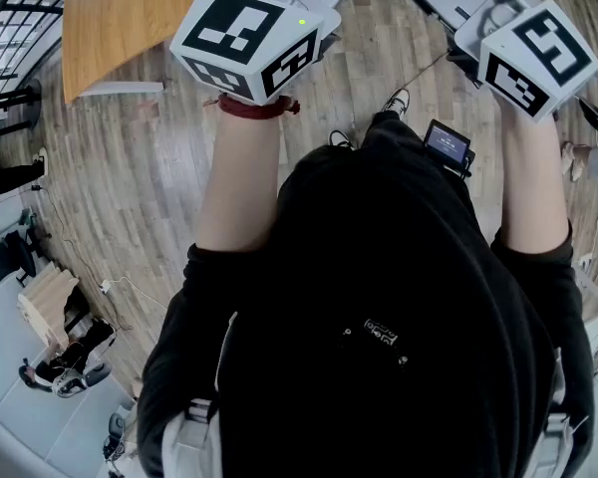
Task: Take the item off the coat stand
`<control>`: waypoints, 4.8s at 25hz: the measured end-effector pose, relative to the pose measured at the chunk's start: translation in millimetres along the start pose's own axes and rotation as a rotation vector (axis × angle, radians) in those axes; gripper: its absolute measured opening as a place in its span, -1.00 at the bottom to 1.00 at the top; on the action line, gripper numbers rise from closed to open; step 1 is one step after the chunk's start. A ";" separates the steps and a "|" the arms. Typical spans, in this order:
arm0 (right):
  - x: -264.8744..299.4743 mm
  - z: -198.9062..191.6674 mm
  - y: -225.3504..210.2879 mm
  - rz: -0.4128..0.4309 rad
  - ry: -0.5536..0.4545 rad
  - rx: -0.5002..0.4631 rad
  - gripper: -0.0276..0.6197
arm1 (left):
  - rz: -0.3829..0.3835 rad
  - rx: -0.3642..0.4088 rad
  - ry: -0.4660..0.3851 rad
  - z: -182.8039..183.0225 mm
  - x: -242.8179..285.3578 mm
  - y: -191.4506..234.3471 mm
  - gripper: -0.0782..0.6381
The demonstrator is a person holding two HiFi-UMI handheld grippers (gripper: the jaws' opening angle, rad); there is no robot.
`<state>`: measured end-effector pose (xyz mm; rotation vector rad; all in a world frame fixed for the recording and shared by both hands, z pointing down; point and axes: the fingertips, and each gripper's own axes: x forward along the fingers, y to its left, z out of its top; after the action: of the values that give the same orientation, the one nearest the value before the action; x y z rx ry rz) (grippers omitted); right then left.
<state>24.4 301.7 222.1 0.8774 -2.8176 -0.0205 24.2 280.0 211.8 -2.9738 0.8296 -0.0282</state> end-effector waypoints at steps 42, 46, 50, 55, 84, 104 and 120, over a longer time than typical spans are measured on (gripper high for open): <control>66.9 28.9 -51.0 0.135 -0.031 0.085 -0.87 | 0.308 -0.016 0.023 -5.6 -49.7 90.8 -0.77; 74.6 20.7 -66.8 0.164 -0.030 0.087 -0.87 | 0.320 -0.034 0.013 -11.2 -33.9 104.5 -0.77; 72.0 24.0 -98.4 0.164 -0.029 0.080 -0.87 | 0.297 -0.025 0.012 -8.1 4.4 114.8 -0.77; 62.8 27.9 -154.2 0.140 -0.028 0.079 -0.87 | 0.249 -0.043 0.014 -13.0 62.7 134.5 -0.77; -11.1 -5.2 -339.8 0.032 -0.100 0.166 -0.87 | 0.156 -0.024 0.049 -5.4 279.0 152.2 -0.77; -22.7 23.3 -350.4 -0.061 -0.147 0.143 -0.87 | 0.076 0.014 -0.014 38.9 287.9 159.9 -0.77; 121.8 10.0 -412.9 0.028 -0.088 0.155 -0.87 | 0.203 -0.033 -0.002 -5.5 271.6 320.9 -0.77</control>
<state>156.0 -108.0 205.1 0.8891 -2.9456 0.1693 90.6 -135.1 199.8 -2.9021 1.1373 -0.0025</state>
